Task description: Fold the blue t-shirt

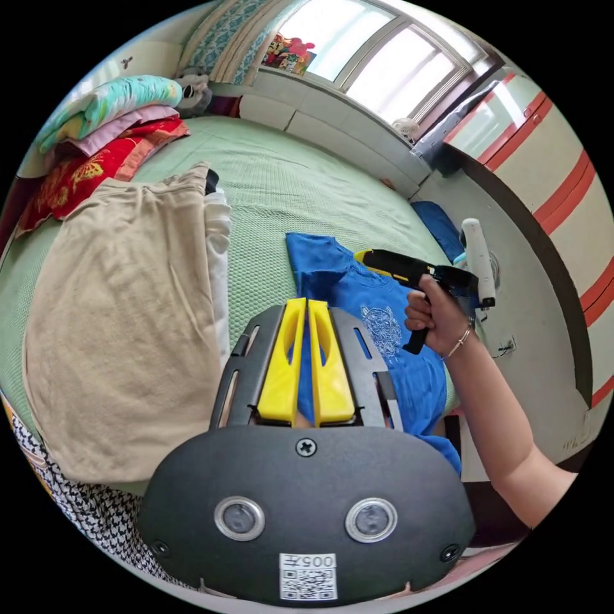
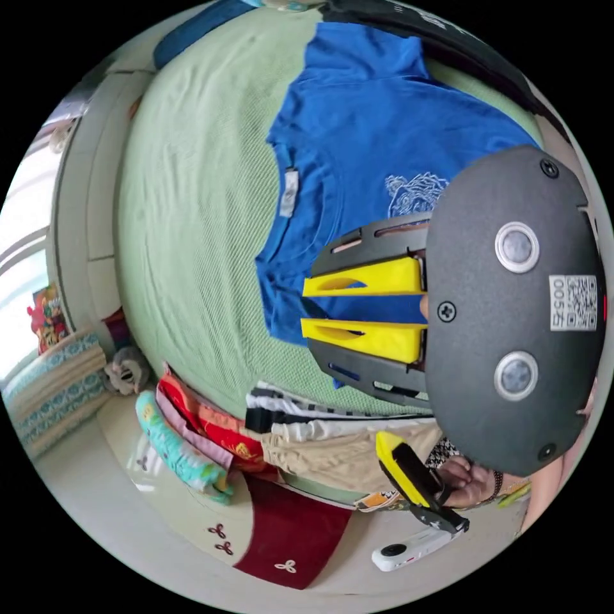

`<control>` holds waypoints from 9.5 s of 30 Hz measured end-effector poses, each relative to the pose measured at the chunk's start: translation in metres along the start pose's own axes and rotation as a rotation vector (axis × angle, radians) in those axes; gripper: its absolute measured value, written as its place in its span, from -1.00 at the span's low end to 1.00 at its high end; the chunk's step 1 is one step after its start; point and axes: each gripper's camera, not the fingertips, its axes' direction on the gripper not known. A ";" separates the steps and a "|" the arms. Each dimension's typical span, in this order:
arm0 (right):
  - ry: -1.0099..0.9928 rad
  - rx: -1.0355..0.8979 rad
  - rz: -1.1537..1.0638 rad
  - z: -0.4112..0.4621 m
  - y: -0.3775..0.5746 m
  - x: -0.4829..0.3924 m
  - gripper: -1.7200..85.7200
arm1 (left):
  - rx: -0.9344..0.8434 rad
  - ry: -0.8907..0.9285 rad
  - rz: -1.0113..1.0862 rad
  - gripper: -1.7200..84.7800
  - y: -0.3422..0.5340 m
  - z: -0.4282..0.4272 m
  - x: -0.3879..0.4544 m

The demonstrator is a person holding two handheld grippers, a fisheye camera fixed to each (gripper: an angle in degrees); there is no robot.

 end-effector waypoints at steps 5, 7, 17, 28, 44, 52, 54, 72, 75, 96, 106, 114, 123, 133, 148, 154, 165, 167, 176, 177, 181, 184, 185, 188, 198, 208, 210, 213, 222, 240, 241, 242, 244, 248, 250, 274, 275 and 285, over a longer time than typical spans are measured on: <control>-0.079 0.023 0.088 -0.012 0.029 0.032 -0.79 | -0.012 -0.076 -0.022 -0.82 -0.007 0.022 0.015; -0.101 0.021 0.057 -0.012 0.037 0.023 -0.77 | -0.020 -0.072 -0.021 -0.81 -0.013 0.036 0.023; 0.020 -0.014 -0.013 -0.001 0.053 0.001 -0.74 | -0.093 -0.185 0.179 -0.73 -0.036 0.104 0.089; 0.107 -0.022 -0.057 -0.001 0.049 -0.008 -0.74 | -0.122 -0.348 0.195 -0.84 -0.047 0.150 0.137; 0.150 -0.035 0.042 -0.008 0.062 -0.007 -0.76 | -0.159 -0.285 0.449 -0.86 -0.009 0.147 0.211; 0.157 -0.047 0.053 -0.003 0.063 -0.008 -0.76 | -0.111 -0.265 0.292 -0.76 -0.018 0.141 0.170; 0.150 -0.055 0.049 0.001 0.063 -0.011 -0.76 | -0.148 -0.293 0.239 -0.73 -0.030 0.155 0.153; 0.258 -0.136 -0.072 0.043 0.077 -0.062 -0.77 | -0.226 -0.422 0.139 -0.88 -0.045 0.179 0.102; 0.225 -0.151 -0.053 0.047 0.078 -0.061 -0.76 | -0.242 -0.371 0.128 -0.87 -0.044 0.184 0.097; 0.403 0.062 0.245 -0.059 0.114 0.042 -0.71 | -0.206 -0.089 0.387 -0.73 0.013 0.222 0.265; 0.411 -0.022 0.307 -0.038 0.101 0.092 -0.70 | -0.256 -0.148 0.424 -0.75 0.009 0.298 0.312; 0.439 -0.045 0.294 -0.030 0.097 0.100 -0.71 | -0.244 -0.130 0.392 -0.76 0.004 0.317 0.331; 0.414 -0.035 0.257 -0.046 0.105 0.111 -0.79 | -0.286 -0.211 0.452 -0.76 0.027 0.361 0.357; 0.410 0.012 0.204 -0.067 0.116 0.119 -0.80 | -0.281 -0.220 0.442 -0.76 0.040 0.374 0.364; 0.421 0.291 0.524 -0.191 0.134 0.197 -0.73 | -0.227 -0.196 0.532 -0.78 0.059 0.362 0.370; 0.410 0.212 0.650 -0.184 0.135 0.233 -0.77 | -0.215 -0.131 0.499 -0.78 0.059 0.356 0.353; 0.345 0.401 0.341 -0.219 0.135 0.170 -0.93 | -0.177 -0.100 0.477 -0.79 0.050 0.333 0.333; 0.278 0.351 0.128 -0.212 0.129 0.136 -0.89 | -0.173 -0.105 0.471 -0.79 0.048 0.329 0.328; 0.210 0.044 0.034 -0.175 0.120 0.119 -0.77 | -0.179 -0.099 0.416 -0.79 0.034 0.319 0.295; 0.202 0.069 0.046 -0.180 0.120 0.120 -0.77 | -0.178 -0.100 0.416 -0.78 0.033 0.317 0.293; 0.190 0.167 0.158 -0.194 0.123 0.137 -0.74 | -0.164 -0.123 0.409 -0.78 0.028 0.310 0.282; 0.238 0.164 0.218 -0.191 0.121 0.144 -0.74 | -0.174 -0.118 0.382 -0.78 0.022 0.307 0.268; 0.254 0.161 0.232 -0.189 0.120 0.144 -0.74 | -0.177 -0.114 0.374 -0.78 0.021 0.307 0.266; 0.250 0.164 0.277 -0.186 0.118 0.148 -0.74 | -0.188 -0.092 0.345 -0.78 0.015 0.304 0.255; 0.205 0.185 0.333 -0.180 0.112 0.158 -0.75 | -0.180 -0.079 0.360 -0.78 -0.001 0.286 0.246; 0.208 0.098 0.123 -0.179 0.050 0.118 -0.75 | -0.169 -0.101 0.312 -0.78 -0.022 0.270 0.215; 0.201 0.068 0.036 -0.162 0.038 0.095 -0.75 | -0.165 -0.088 0.270 -0.78 -0.026 0.264 0.203; 0.233 -0.039 -0.067 -0.118 0.023 0.070 -0.77 | -0.166 -0.072 0.227 -0.79 -0.032 0.258 0.189; 0.297 -0.049 -0.060 -0.098 0.015 0.054 -0.95 | -0.153 -0.048 0.222 -0.79 -0.041 0.239 0.179; 0.259 -0.050 0.046 -0.110 -0.003 0.090 -0.76 | -0.171 -0.052 0.232 -0.79 -0.050 0.219 0.178; 0.287 -0.075 0.030 -0.098 -0.005 0.087 -0.76 | -0.172 -0.061 0.240 -0.79 -0.050 0.219 0.181; 0.305 -0.093 0.018 -0.085 -0.008 0.084 -0.77 | -0.173 -0.064 0.243 -0.79 -0.051 0.218 0.183; 0.346 -0.111 0.010 -0.069 -0.013 0.080 -0.81 | -0.175 -0.071 0.251 -0.79 -0.052 0.218 0.187; 0.391 -0.131 0.011 -0.055 -0.024 0.079 -0.98 | -0.182 -0.067 0.248 -0.80 -0.053 0.216 0.190; 0.410 -0.119 -0.019 -0.063 -0.029 0.079 -0.99 | -0.187 -0.065 0.249 -0.79 -0.054 0.215 0.191; 0.504 -0.215 0.081 -0.121 0.078 0.110 -0.81 | -0.195 -0.145 0.303 -0.79 -0.032 0.180 0.252; 0.498 -0.181 0.054 -0.136 0.093 0.103 -0.81 | -0.191 -0.162 0.312 -0.79 -0.027 0.176 0.253; 0.401 -0.158 -0.003 -0.193 0.247 0.085 -0.75 | -0.218 -0.212 0.273 -0.76 0.048 0.092 0.245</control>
